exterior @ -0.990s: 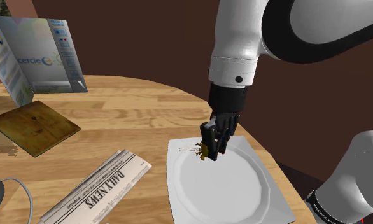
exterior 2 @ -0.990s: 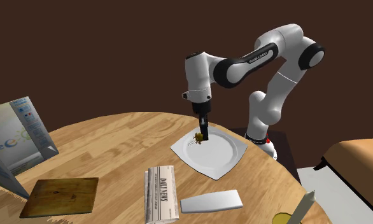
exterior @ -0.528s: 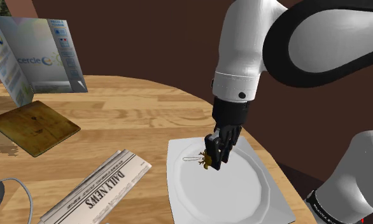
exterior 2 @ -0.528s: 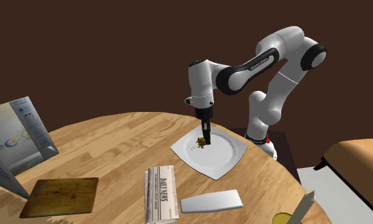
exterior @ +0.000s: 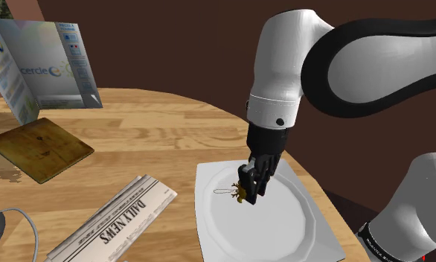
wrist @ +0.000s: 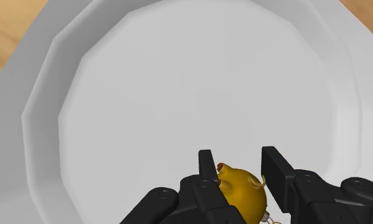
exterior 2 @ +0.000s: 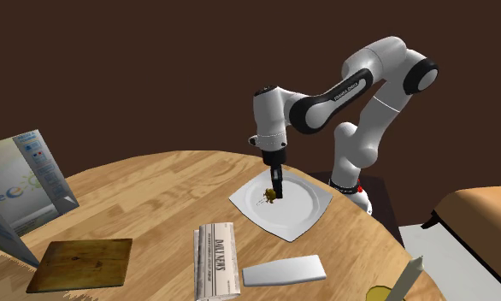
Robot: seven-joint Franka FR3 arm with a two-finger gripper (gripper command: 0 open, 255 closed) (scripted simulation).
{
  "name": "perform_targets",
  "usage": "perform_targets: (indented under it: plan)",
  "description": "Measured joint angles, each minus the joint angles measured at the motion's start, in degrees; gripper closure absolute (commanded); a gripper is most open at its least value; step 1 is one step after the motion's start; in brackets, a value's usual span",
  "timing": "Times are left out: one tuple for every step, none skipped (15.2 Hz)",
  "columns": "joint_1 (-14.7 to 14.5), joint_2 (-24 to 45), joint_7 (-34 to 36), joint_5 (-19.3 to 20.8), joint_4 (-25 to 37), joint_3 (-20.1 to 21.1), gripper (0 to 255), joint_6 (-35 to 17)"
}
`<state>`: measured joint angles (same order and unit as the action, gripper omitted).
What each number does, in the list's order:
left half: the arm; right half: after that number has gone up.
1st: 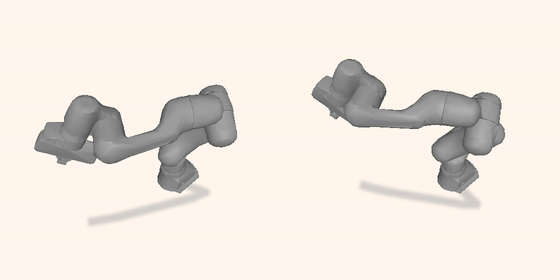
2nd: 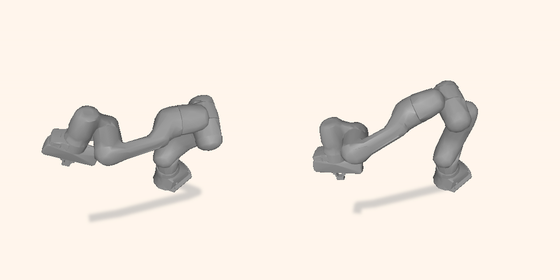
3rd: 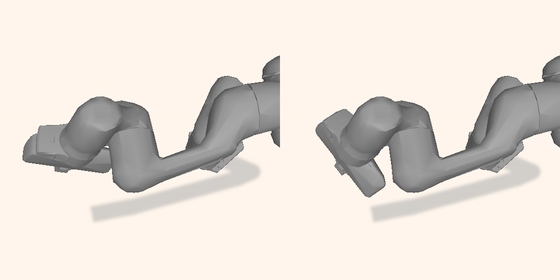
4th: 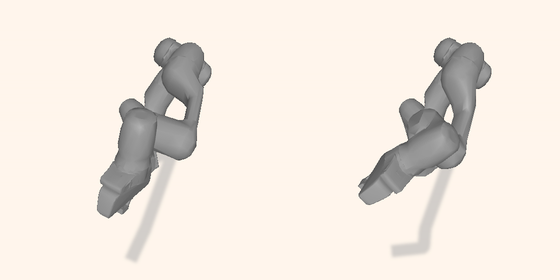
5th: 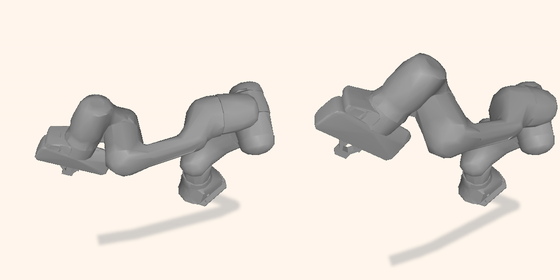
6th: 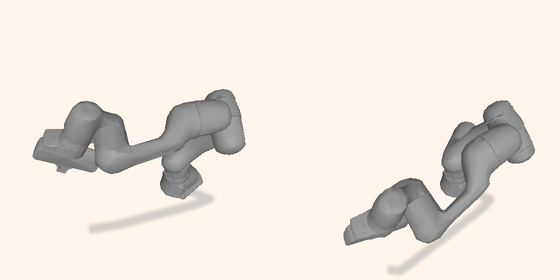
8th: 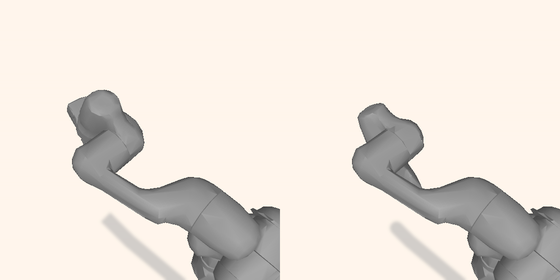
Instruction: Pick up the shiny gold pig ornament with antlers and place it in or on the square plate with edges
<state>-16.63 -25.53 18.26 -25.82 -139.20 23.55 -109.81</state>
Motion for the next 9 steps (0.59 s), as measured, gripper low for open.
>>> perform_targets:
  plan:
    - [0.0, 0.0, 0.0, 0.0, 0.0, 0.0, 255, -0.01]
    - [0.0, 0.0, 0.0, 0.0, 0.0, 0.0, 0, -0.01]
    - [0.0, 0.0, 0.0, 0.0, 0.0, 0.0, 0, -0.01]
    - [0.0, 0.0, 0.0, 0.0, 0.0, 0.0, 0, -0.01]
    - [0.0, 0.0, 0.0, 0.0, 0.0, 0.0, 0, -0.01]
    - [0.0, 0.0, 0.0, 0.0, 0.0, 0.0, 0, -0.01]
    - [0.0, 0.0, 0.0, 0.0, 0.0, 0.0, 0, -0.01]
    - [0.0, 0.0, 0.0, 0.0, 0.0, 0.0, 0, -0.01]
    - [0.07, -0.52, -0.01, 0.16, 0.45, -0.35, 0, 0.97]
